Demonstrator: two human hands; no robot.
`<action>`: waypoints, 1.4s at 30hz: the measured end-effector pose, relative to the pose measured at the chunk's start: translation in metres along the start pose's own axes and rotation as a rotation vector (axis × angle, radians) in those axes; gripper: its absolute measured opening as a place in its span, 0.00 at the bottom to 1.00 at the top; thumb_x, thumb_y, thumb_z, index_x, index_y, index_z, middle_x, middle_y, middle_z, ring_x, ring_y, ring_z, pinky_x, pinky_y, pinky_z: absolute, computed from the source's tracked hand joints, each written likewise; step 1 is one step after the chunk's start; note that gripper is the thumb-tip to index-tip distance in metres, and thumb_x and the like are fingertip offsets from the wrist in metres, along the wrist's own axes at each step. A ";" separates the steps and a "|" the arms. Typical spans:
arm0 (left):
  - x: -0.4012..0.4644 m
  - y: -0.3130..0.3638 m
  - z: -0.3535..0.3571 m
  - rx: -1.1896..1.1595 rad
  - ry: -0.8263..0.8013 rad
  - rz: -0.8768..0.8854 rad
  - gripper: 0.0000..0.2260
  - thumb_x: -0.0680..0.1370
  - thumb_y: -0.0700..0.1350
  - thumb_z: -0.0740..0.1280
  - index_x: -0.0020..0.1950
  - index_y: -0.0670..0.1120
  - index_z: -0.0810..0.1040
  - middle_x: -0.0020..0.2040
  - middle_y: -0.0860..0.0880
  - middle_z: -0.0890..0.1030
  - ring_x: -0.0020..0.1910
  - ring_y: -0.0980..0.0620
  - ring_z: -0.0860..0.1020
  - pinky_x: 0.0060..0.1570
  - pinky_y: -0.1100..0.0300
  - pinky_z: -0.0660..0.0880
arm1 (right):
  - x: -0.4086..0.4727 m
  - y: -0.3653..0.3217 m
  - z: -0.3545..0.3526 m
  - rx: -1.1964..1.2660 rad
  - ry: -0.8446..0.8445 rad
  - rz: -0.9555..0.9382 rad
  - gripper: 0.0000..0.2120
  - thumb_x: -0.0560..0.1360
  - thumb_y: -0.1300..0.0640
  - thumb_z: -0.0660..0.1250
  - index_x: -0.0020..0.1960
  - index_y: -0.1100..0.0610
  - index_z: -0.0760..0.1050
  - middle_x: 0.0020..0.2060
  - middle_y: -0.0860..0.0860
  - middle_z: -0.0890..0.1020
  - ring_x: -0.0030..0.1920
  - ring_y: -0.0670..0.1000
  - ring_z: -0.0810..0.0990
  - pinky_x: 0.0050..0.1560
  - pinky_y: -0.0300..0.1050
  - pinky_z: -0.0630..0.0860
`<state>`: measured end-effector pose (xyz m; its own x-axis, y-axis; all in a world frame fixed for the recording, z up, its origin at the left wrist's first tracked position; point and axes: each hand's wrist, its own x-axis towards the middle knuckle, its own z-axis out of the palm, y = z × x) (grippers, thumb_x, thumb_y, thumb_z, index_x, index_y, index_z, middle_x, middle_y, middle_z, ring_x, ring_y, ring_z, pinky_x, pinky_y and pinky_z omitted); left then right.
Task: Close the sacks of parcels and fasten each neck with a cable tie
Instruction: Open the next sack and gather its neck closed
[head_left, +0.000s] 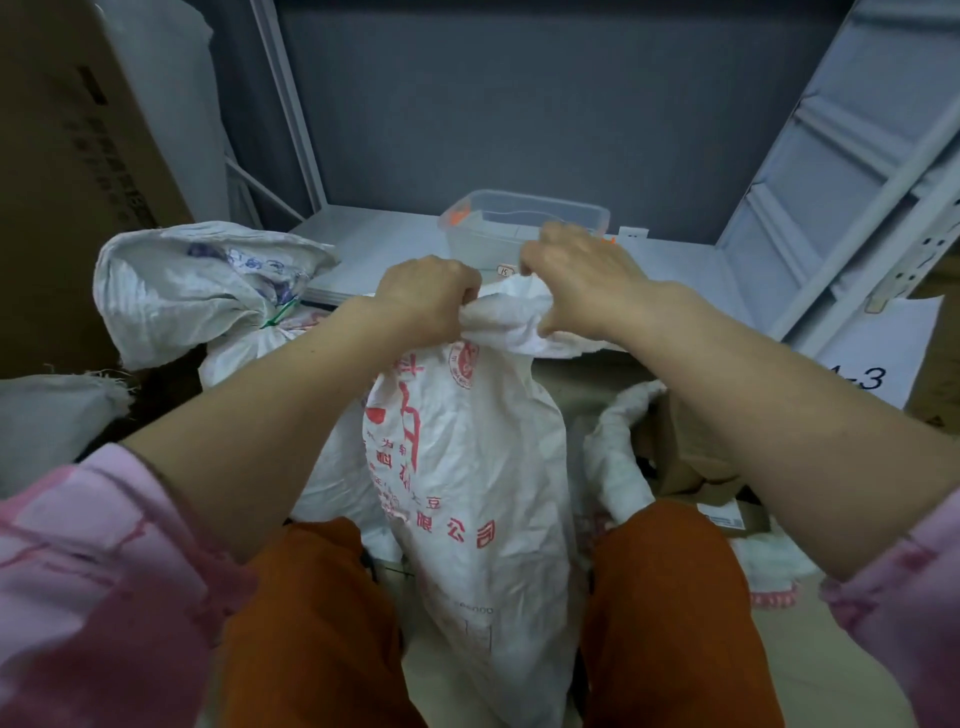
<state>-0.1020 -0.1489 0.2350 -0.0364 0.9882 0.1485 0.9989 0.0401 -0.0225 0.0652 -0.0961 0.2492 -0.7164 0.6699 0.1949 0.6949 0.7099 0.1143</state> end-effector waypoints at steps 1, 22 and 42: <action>-0.001 -0.002 0.002 -0.022 0.019 0.033 0.08 0.71 0.41 0.66 0.40 0.51 0.68 0.40 0.51 0.73 0.41 0.46 0.71 0.38 0.57 0.63 | 0.001 0.002 0.001 -0.026 -0.032 0.007 0.24 0.67 0.53 0.75 0.59 0.56 0.71 0.56 0.53 0.73 0.57 0.56 0.72 0.44 0.47 0.68; -0.015 -0.017 -0.019 -0.246 -0.372 -0.074 0.15 0.68 0.53 0.75 0.47 0.48 0.75 0.44 0.52 0.76 0.39 0.52 0.72 0.36 0.62 0.68 | -0.005 -0.024 0.049 -0.223 0.193 -0.043 0.14 0.57 0.70 0.74 0.35 0.60 0.71 0.26 0.54 0.74 0.25 0.56 0.73 0.26 0.39 0.47; -0.014 0.011 0.016 0.145 0.169 0.075 0.06 0.72 0.41 0.66 0.49 0.46 0.75 0.48 0.46 0.77 0.45 0.41 0.76 0.37 0.54 0.63 | 0.001 0.001 0.039 0.154 -0.095 -0.003 0.26 0.63 0.48 0.77 0.55 0.54 0.70 0.51 0.50 0.72 0.49 0.53 0.72 0.41 0.46 0.67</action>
<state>-0.0910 -0.1600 0.2167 0.0552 0.9511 0.3041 0.9837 0.0003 -0.1797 0.0630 -0.0864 0.2118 -0.7262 0.6800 0.1011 0.6802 0.7320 -0.0375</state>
